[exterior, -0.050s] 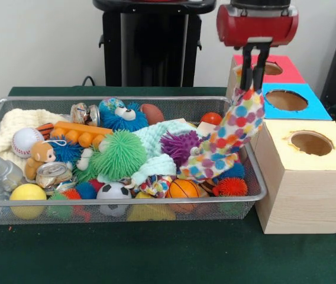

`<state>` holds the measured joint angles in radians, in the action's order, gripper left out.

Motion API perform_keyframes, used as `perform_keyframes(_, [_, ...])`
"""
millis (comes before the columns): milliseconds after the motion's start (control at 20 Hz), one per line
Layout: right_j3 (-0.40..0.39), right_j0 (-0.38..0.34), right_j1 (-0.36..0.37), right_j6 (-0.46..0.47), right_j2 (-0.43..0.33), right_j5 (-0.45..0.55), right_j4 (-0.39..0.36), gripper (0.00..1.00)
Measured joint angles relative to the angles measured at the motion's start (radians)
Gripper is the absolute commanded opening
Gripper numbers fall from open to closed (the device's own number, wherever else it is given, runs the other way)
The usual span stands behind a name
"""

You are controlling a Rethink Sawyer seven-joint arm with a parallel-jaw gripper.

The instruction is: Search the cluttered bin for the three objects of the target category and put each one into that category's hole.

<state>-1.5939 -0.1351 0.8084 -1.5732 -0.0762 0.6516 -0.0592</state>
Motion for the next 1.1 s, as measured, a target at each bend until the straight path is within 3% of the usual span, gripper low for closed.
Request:
perform_keyframes(650, [-0.002, 0.042, 0.118, 0.000, 0.001, 0.170, 0.055, 0.00])
perform_keyframes(1100, [-0.037, 0.064, 0.225, 0.000, 0.012, 0.233, 0.089, 0.00])
